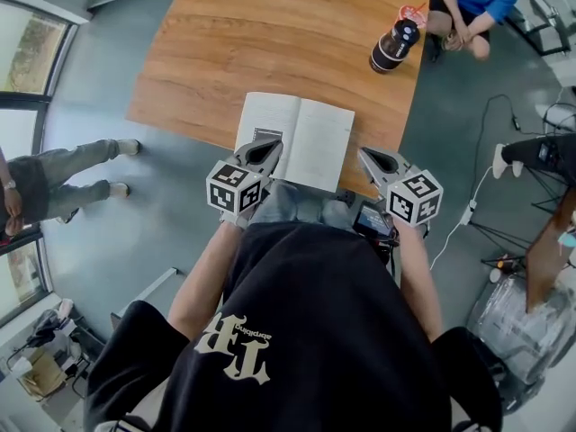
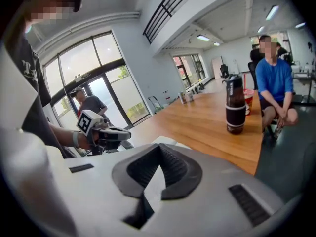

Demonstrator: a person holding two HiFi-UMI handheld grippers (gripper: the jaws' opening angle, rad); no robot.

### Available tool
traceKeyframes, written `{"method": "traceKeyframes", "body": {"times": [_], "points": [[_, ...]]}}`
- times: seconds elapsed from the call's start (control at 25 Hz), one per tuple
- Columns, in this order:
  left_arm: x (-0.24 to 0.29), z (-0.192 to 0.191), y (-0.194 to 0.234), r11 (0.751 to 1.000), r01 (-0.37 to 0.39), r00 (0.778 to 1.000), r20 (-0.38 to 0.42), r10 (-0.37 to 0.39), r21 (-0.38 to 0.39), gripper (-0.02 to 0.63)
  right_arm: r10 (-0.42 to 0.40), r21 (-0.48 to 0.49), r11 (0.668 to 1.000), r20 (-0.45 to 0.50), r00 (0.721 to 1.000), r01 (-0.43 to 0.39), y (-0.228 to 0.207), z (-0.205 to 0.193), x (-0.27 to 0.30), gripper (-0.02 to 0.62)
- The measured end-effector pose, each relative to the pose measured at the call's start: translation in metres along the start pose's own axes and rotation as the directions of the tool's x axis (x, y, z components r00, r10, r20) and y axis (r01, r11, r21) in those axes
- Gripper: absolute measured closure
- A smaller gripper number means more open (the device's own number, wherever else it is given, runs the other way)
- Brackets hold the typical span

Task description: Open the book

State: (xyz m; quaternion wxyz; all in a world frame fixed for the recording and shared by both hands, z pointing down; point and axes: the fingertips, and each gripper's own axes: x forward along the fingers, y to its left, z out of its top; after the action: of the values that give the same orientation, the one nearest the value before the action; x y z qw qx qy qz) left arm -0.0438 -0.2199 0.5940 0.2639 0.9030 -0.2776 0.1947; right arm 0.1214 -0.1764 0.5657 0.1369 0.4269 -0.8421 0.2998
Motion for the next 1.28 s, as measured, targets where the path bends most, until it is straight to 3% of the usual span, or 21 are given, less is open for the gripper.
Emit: {"method": "traceKeyframes", "body": {"times": [0.2, 0.56, 0.92, 1.28], "points": [[0.007, 0.023, -0.022, 1.0, -0.02, 0.998, 0.058, 0.019, 0.008, 0.601, -0.066, -0.011, 0.998, 0.091, 0.994, 0.067, -0.026, 0.019, -0.045, 0.609], [0.008, 0.039, -0.053, 0.999, -0.003, 0.994, 0.11, -0.001, 0.033, 0.601, -0.072, -0.123, 0.987, 0.228, 0.971, 0.102, -0.023, 0.061, -0.093, 0.609], [0.009, 0.059, -0.069, 0.997, 0.021, 0.984, 0.173, -0.033, 0.074, 0.601, -0.045, -0.309, 0.941, 0.286, 0.957, 0.136, 0.004, 0.105, -0.11, 0.609], [0.009, 0.068, -0.087, 0.996, 0.025, 0.971, 0.236, -0.045, 0.086, 0.601, -0.082, -0.318, 0.932, 0.281, 0.956, 0.173, -0.007, 0.088, -0.113, 0.609]]}}
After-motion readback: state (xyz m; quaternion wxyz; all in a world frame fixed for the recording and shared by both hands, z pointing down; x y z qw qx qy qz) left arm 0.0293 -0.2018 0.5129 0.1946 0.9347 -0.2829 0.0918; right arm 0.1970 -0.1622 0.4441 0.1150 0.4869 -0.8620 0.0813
